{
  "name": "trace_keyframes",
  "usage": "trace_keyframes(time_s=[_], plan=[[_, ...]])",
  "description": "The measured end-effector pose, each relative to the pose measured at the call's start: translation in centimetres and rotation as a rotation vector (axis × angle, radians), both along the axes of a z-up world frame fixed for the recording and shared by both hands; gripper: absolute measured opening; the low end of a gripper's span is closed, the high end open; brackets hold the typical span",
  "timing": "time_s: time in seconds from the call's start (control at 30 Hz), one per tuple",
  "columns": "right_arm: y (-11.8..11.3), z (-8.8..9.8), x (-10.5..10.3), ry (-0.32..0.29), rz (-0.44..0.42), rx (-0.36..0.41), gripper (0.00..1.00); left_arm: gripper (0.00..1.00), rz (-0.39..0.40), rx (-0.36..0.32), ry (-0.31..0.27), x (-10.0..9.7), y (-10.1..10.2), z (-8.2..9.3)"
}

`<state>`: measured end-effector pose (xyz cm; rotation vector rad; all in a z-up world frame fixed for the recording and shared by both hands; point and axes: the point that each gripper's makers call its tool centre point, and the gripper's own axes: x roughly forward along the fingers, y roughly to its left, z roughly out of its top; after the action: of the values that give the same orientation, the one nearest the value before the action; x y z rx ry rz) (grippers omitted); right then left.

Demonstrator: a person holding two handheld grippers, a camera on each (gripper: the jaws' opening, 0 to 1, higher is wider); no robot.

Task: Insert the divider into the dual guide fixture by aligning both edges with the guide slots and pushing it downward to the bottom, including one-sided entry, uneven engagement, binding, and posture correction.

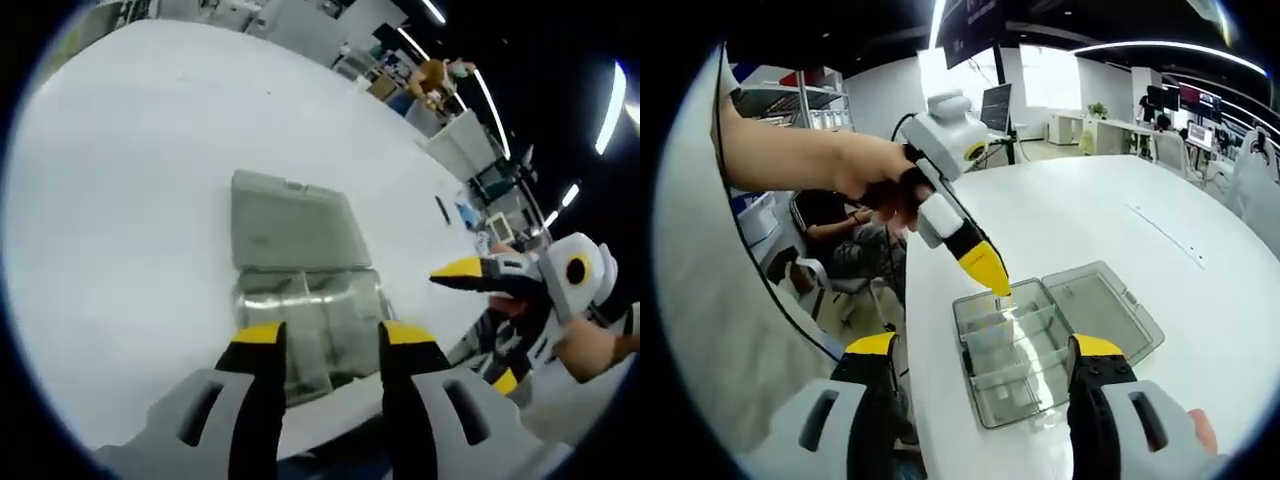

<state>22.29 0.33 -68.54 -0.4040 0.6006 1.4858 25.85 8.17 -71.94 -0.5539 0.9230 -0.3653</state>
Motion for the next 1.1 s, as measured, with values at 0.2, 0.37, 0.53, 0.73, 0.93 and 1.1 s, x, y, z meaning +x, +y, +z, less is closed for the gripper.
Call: trace_keyframes(time_s=[0.2,0.37,0.53,0.73,0.93,1.1], plan=[[-0.1,0.3,-0.1,-0.001,0.005,0.008,0.67,0.36,0.009,-0.062,-0.07,0.2,-0.6,1.5],[-0.3,0.4,-0.1,-0.003,0.008,0.011,0.68,0.38,0.002,-0.082,-0.112,0.0,-1.1,2.3],[-0.7,0.7,-0.1,-0.005,0.006,0.015,0.69,0.4,-0.015,-0.11,-0.178,0.2,-1.7,3.2],[-1.4,0.9,0.3,-0.008,-0.005,0.023,0.7,0.4,-0.061,-0.122,-0.239,-0.3,-2.6,3.7],[-2.1,0.9,0.6,-0.008,-0.018,0.028,0.71,0.41,-0.108,-0.095,-0.34,-0.3,-3.2,4.5],[-2.7,1.0,1.0,-0.008,-0.029,0.035,0.71,0.42,-0.143,-0.067,-0.413,-0.5,-3.6,4.8]])
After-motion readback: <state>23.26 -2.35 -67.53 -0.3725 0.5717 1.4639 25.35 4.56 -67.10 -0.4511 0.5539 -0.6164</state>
